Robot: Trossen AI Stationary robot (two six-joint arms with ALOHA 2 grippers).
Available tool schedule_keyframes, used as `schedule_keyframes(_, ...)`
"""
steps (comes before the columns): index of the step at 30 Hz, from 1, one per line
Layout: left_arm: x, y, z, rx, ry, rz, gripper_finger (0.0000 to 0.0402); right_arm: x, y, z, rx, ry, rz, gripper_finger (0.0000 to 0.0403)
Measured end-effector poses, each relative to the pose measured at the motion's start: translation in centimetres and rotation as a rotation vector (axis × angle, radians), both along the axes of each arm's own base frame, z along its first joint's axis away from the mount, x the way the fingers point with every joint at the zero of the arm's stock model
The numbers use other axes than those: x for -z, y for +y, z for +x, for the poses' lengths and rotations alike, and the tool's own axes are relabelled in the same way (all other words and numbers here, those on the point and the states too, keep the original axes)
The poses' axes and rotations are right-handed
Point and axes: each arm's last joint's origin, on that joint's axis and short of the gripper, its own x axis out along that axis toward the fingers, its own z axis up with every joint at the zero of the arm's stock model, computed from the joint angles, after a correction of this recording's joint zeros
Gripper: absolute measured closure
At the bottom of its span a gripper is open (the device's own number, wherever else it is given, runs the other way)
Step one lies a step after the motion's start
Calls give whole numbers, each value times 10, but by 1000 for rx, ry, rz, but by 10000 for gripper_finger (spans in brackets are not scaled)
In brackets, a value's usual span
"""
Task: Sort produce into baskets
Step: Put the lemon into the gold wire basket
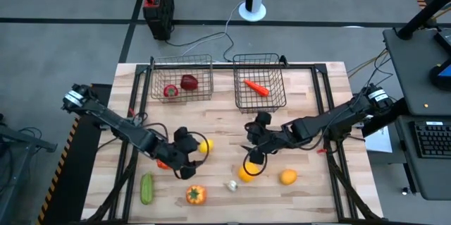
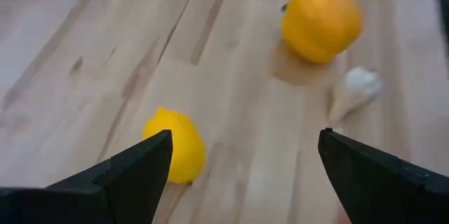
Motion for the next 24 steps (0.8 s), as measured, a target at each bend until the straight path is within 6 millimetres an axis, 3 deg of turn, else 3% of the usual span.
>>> schedule_keyframes(6, 23, -5, 9, -30, 74, 26, 60, 15, 10, -18, -43, 219, 154, 39)
schedule_keyframes(14, 32, -6, 19, -47, 102, 78, 60, 16, 13, -54, 138, 607, 327, 39)
schedule_keyframes(20, 30, -2, 22, -65, 88, 144, 60, 16, 18, -60, 102, 656, 303, 39)
schedule_keyframes(24, 30, -1, 21, -69, 89, 155, 60, 15, 17, -55, 122, 561, 218, 39)
